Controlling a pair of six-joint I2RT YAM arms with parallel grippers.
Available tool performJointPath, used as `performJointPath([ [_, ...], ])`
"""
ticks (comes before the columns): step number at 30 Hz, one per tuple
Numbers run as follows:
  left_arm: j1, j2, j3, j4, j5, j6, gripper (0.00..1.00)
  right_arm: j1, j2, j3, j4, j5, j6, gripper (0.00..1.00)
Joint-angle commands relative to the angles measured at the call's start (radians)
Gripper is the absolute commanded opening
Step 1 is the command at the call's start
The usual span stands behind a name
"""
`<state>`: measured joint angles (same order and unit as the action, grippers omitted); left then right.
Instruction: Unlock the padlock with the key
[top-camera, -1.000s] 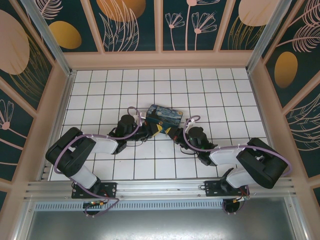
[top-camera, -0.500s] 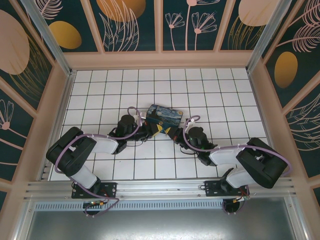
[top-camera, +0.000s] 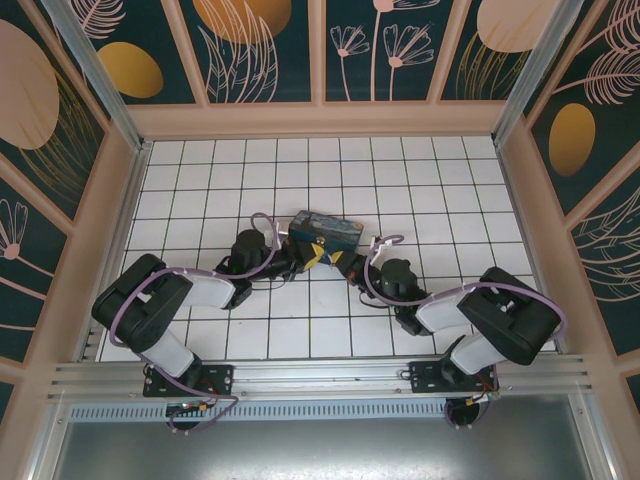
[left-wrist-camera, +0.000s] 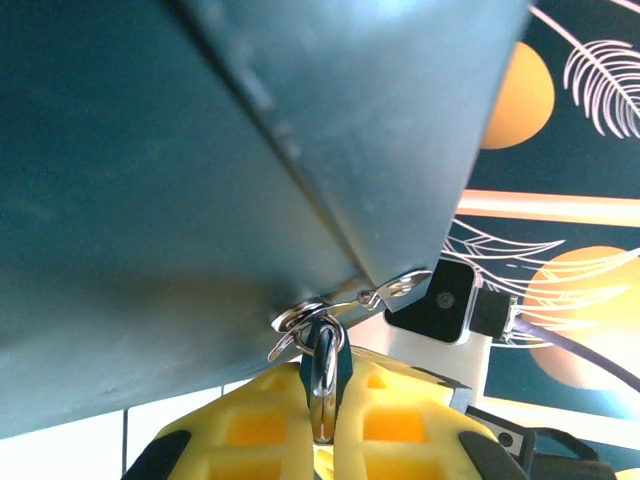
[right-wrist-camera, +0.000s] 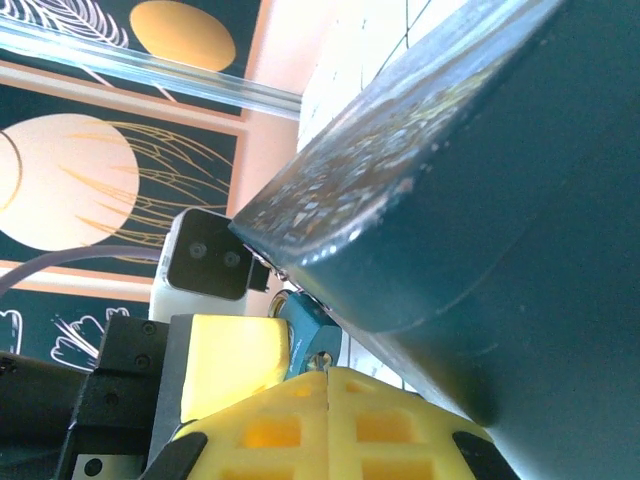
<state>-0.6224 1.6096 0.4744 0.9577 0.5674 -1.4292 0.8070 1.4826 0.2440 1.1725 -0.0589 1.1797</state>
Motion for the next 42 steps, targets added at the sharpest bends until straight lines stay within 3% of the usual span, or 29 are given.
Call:
performJointPath([
  [1, -0.017, -0.034, -0.007, 0.128, 0.1, -0.042, 0.0, 0.006, 0.023, 0.009, 0.112, 0.043, 0.007, 0.0],
  [6, -0.017, -0.038, -0.007, 0.1, 0.1, -0.017, 0.0, 0.006, 0.029, 0.041, 0.104, 0.032, 0.007, 0.0],
  [14, -0.018, -0.059, 0.011, -0.049, 0.073, 0.11, 0.0, 0.008, -0.032, 0.146, -0.216, 0.022, -0.118, 0.0],
  [18, -0.017, -0.066, 0.019, -0.099, 0.07, 0.158, 0.0, -0.002, -0.052, 0.157, -0.294, 0.026, -0.188, 0.0],
  [30, -0.017, -0.069, 0.004, -0.072, 0.072, 0.139, 0.0, -0.018, 0.013, 0.111, -0.107, -0.053, -0.121, 0.0],
  [42, -0.018, -0.077, -0.052, 0.117, 0.005, -0.052, 0.0, 0.117, 0.108, 0.097, 0.028, 0.11, 0.038, 0.0],
])
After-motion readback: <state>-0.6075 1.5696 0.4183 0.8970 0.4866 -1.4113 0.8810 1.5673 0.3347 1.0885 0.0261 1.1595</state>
